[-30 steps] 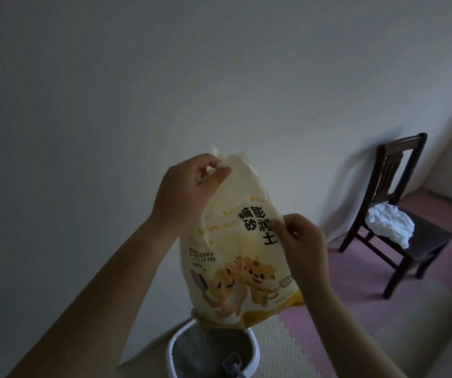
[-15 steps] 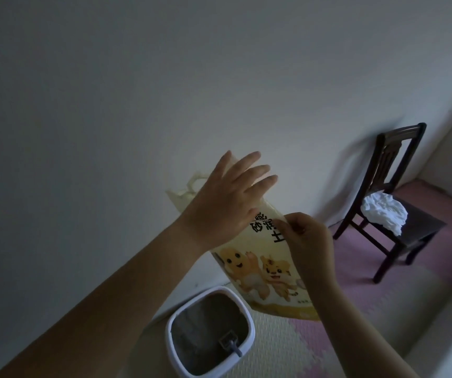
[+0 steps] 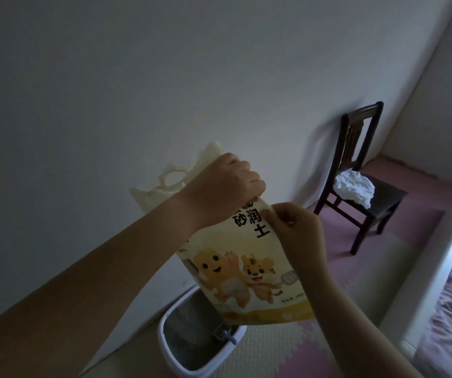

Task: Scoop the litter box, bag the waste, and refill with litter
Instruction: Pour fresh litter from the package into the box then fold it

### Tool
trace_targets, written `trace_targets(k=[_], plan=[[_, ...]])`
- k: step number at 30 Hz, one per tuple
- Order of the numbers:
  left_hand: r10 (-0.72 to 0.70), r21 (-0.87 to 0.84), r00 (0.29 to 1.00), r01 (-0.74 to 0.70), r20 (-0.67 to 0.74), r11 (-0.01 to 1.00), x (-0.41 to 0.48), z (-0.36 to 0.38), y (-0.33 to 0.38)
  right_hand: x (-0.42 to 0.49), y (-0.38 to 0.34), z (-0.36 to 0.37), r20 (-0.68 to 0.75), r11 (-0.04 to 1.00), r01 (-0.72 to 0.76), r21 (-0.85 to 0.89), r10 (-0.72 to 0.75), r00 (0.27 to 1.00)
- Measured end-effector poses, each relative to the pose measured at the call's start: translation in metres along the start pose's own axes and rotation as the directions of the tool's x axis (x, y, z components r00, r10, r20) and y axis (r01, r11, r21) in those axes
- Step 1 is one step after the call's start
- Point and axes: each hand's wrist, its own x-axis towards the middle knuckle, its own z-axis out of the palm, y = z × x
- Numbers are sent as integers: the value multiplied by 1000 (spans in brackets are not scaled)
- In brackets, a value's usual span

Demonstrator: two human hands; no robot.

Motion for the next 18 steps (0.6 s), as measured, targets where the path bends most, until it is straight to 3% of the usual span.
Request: trace_targets(k=[2,4,6,18], plan=[[-22,-44,999,21,-29,999,1,1,-3,-1,10,-11,116,998,-29,-63,37,993],[-38,-77,998,33,-54,996,-1,3,-9,-7,35,-27,272,964,-52,-260,125,954],[-44,-82,996,38,-73,996,-1,5,-12,-19,61,-46,331,903,-72,-423,228,916],[-157,-47,983,153,-99,987,27,12,-6,-28,129,-67,140,889,-162,-428,242,960]])
